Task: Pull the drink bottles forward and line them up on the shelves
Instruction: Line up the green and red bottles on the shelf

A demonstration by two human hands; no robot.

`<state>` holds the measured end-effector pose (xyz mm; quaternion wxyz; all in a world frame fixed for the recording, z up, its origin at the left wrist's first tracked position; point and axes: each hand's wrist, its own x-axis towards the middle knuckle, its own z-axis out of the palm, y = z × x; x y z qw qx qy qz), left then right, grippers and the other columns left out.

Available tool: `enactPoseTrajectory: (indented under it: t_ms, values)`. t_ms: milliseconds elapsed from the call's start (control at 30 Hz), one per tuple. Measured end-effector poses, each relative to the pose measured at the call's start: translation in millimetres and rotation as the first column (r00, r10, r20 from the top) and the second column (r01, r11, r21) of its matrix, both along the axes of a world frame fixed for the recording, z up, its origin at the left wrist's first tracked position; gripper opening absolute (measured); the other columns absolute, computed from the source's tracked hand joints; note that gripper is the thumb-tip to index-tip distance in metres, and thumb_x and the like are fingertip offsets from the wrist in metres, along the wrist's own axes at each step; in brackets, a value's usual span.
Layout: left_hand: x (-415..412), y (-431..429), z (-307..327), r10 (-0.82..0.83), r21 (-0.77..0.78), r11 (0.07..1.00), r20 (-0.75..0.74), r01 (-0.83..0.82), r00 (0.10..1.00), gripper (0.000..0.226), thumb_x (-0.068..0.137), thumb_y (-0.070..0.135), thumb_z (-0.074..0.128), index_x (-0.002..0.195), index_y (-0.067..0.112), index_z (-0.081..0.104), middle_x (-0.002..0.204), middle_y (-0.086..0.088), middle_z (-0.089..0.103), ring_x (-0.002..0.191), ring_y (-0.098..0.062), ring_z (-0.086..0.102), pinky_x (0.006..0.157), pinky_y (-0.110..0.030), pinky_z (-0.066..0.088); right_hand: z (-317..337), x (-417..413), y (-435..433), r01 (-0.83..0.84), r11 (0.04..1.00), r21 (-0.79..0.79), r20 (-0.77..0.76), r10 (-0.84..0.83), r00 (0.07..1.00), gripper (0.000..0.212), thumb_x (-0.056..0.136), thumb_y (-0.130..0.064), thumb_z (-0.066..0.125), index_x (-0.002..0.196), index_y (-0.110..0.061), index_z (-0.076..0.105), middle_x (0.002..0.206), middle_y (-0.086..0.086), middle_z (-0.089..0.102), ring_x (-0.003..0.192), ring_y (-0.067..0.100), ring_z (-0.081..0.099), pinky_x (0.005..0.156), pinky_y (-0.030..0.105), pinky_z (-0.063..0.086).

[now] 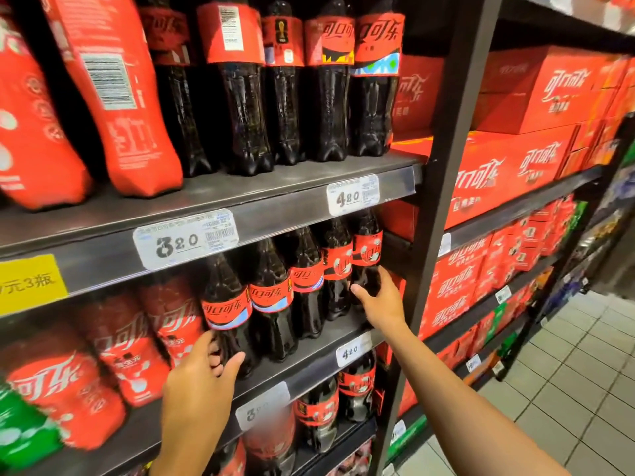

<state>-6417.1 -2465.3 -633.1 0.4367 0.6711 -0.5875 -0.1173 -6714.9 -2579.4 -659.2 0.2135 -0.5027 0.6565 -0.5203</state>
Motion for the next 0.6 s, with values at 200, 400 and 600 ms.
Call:
enactPoseTrajectory:
  t_ms: [200,400,600]
  values:
    - [-11,-3,0,-0.019,-0.018,1.0,0.032,0.02,0.999,0.054,0.076,0.027,0.078,0.125,0.016,0.058,0.1,0.001,0.069,0.071,-0.002,0.057,0.072,-0.026,0.048,2,-2,2,-0.022,1.0,-0.014,-0.005,0.022,1.0,0.065,0.082,-0.023,0.072,0.139,-0.013,0.043,0.138,0.003,0.051,0.128,0.019,0.045,0.107,0.03,0.034]
    - [-14,1,-1,-0.049,0.033,0.998,-0.051,0.051,0.997,0.068,0.081,0.033,0.072,0.141,0.021,0.041,0.115,0.001,0.062,0.088,-0.012,0.063,0.082,-0.035,0.054,21,23,37,0.122,0.987,-0.102,-0.088,-0.131,0.988,0.05,0.088,-0.027,0.064,0.132,-0.011,0.046,0.131,0.006,0.05,0.126,0.023,0.043,0.106,0.035,0.035]
    - [-17,16,6,-0.068,-0.136,0.989,-0.056,0.06,0.996,0.076,0.079,0.041,0.07,0.14,0.038,0.025,0.12,0.017,0.044,0.089,-0.006,0.056,0.071,-0.025,0.048,11,105,118,-0.104,0.939,-0.329,-0.117,0.069,0.991,0.071,0.07,-0.068,0.065,0.126,-0.033,0.039,0.124,-0.025,0.035,0.119,0.002,0.04,0.095,0.008,0.032]
